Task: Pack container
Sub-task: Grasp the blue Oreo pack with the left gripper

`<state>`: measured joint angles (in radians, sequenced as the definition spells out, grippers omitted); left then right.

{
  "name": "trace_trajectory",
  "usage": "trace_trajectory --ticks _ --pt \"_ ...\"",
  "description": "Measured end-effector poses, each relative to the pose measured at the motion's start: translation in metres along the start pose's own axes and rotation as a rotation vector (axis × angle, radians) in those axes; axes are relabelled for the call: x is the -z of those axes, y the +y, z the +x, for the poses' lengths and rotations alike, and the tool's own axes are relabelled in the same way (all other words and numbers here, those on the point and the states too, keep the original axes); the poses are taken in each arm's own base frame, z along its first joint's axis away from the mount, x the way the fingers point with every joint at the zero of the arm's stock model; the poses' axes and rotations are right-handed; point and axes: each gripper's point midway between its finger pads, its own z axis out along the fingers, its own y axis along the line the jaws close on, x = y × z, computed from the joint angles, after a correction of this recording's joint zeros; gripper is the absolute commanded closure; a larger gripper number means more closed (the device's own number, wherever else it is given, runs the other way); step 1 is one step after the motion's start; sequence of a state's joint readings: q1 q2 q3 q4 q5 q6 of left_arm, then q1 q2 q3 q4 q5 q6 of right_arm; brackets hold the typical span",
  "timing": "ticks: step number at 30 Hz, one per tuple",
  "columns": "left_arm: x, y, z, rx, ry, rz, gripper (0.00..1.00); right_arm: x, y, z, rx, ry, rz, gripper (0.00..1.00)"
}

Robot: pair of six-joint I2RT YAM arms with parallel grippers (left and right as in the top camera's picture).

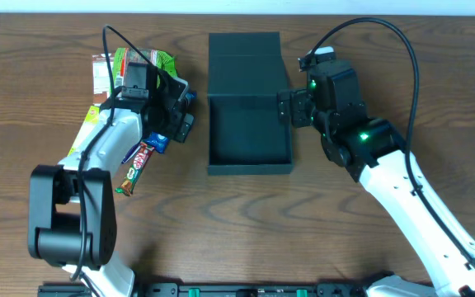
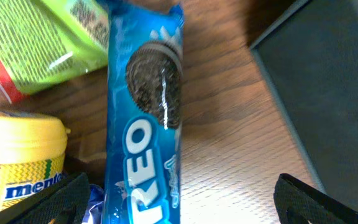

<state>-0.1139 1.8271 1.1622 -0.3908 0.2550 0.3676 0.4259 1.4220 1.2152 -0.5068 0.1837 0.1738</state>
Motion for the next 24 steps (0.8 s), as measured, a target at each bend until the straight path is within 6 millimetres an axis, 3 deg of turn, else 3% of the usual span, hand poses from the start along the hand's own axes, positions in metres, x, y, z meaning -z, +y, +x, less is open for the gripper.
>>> trace_trajectory --ticks 10,16,24 --pt "-0.024 0.01 0.012 0.007 0.046 -0.034 0.0 0.0 0.0 0.001 0.001 0.005 0.001 0.01" --pt "-0.032 0.011 0.016 0.013 0.06 -0.034 0.2 0.0 0.0 0.001 0.001 0.005 0.001 0.01" --pt "-0.034 0.014 0.01 0.015 0.035 -0.045 0.56 0.0 0.0 0.0 0.0 0.002 0.0 0.01"
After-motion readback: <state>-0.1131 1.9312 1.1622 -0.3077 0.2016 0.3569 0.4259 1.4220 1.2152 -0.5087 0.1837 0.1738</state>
